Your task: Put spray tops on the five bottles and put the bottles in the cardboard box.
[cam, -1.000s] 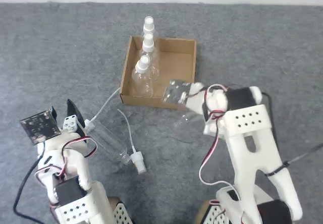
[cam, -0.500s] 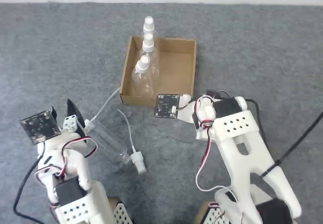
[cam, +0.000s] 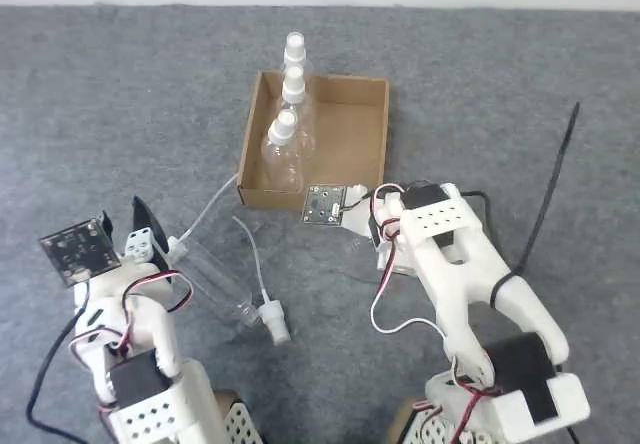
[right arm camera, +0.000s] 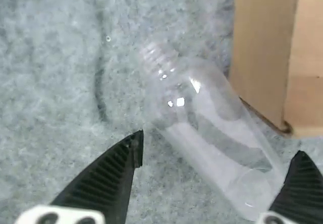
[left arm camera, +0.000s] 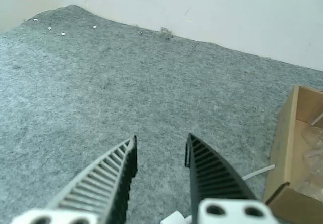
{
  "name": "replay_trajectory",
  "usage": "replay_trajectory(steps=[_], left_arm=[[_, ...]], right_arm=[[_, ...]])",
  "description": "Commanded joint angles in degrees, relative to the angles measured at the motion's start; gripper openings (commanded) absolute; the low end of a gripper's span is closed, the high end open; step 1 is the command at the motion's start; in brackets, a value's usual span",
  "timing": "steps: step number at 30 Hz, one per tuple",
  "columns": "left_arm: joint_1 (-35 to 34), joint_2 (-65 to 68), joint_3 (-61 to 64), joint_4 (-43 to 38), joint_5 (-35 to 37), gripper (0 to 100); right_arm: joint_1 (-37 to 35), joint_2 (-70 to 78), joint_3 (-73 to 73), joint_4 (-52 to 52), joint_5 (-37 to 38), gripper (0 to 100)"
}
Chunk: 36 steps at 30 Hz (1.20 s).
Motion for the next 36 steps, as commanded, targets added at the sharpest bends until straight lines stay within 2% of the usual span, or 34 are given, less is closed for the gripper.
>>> replay_trajectory(steps=[1,7,11,27,32,36], left_arm=[[0.26,-1.14,-0.75,-1.93,-0.44,15],[0.26,-1.14,-0.75,-1.93,-0.44,15],[0.26,-1.14,-0.75,-1.93,-0.44,15],[0.26,-1.14,-0.75,-1.93,-0.44,15],[0.26,-1.14,-0.75,-1.93,-0.44,15],[0.26,-1.14,-0.75,-1.93,-0.44,15]], right_arm=[[-0.31,-1.27,-0.62,0.22,-3.52,34.1],[-0.31,-1.54,-0.53,1.98,-4.92,15.2],[-0.31,-1.63,-0.88,6.02,-4.92,10.5],[-0.92,-1.71,-0.88,21.49,-5.01,11.3],[-1.27,-1.80,-0.88,23.43,-5.01,23.4],[-5.32,-1.80,-0.88,23.52,-6.77,31.4]])
